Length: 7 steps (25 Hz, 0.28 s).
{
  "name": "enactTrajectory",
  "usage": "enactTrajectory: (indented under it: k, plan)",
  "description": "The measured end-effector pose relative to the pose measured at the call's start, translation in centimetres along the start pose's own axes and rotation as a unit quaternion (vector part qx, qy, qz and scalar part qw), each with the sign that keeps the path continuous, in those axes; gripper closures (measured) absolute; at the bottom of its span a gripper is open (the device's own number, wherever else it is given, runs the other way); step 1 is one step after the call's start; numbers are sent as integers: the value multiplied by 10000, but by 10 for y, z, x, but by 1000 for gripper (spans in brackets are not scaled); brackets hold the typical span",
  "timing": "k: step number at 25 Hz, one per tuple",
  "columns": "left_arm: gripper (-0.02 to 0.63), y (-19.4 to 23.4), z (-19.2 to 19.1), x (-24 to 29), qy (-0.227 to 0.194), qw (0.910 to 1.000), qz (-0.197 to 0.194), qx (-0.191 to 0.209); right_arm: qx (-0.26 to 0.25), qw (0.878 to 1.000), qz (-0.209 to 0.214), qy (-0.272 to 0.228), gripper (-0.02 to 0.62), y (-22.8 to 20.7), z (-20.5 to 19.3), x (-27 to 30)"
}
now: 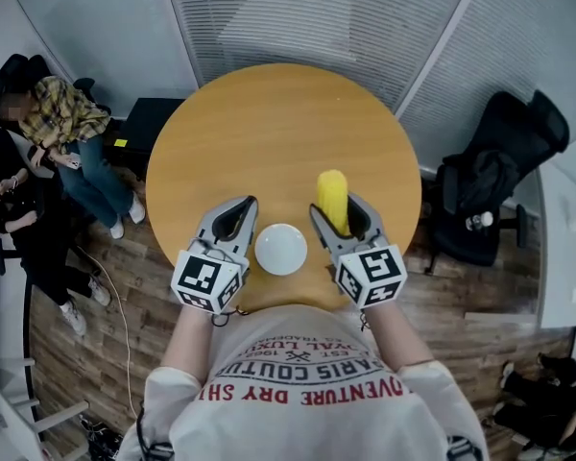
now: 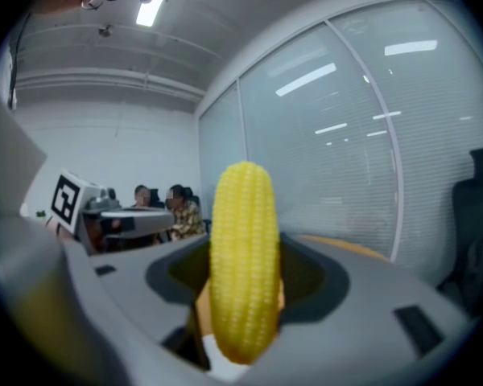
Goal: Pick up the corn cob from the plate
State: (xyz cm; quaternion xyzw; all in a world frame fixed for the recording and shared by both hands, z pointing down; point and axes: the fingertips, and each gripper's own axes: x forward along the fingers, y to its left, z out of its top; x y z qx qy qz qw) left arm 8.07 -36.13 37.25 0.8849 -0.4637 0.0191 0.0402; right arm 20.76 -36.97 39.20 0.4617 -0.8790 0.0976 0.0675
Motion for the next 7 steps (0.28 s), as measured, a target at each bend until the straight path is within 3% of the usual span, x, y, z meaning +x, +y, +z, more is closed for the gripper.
enactTrajectory:
  k: [7]
  plan:
    - [574,7,4,4,-50,10000,73,-36,3,10000,20,-13,334,-2,2,5]
